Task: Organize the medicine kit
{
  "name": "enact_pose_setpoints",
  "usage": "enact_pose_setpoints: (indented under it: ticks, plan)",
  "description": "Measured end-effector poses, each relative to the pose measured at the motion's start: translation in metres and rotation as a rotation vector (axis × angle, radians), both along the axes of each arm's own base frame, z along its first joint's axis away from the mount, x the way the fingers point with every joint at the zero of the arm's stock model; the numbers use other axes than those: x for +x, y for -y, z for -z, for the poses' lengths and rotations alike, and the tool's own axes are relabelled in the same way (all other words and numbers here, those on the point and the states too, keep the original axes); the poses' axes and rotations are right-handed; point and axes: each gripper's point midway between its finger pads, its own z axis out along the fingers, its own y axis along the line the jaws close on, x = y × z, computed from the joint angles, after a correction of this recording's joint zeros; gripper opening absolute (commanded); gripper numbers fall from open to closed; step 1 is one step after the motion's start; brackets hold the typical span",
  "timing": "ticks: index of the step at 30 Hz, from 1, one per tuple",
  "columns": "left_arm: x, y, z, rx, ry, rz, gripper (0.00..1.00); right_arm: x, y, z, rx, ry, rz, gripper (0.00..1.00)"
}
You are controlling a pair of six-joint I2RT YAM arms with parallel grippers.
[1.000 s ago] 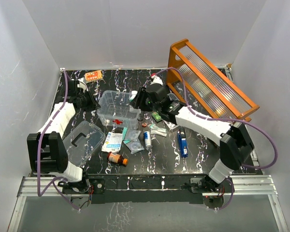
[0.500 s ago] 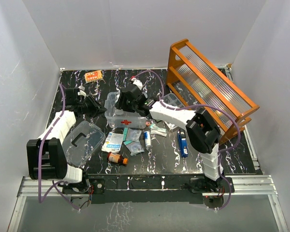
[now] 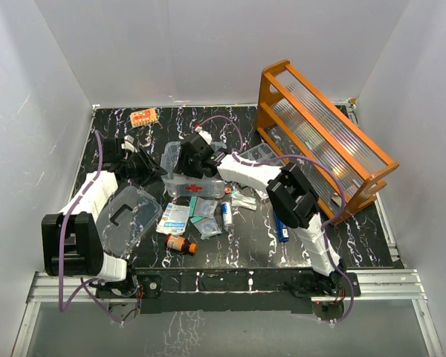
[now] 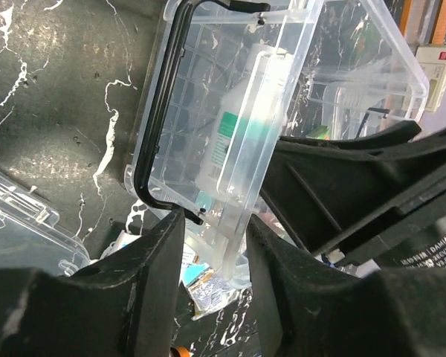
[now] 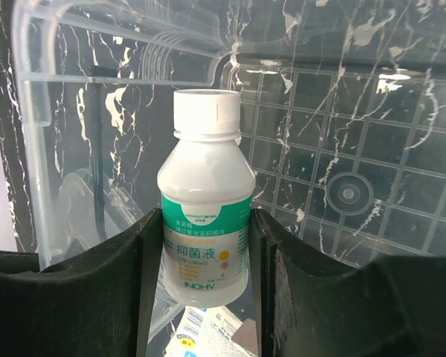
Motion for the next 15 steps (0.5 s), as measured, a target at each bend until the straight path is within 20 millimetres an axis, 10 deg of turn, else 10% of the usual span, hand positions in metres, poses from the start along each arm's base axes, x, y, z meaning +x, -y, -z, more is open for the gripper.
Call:
enact_pose_setpoints:
  ticks: [15]
  plan:
    - [0.004, -0.009, -0.005, 0.093, 0.049, 0.056, 0.43, -0.015, -0.018, 0.027, 0.016, -0.149, -0.05, 0.54]
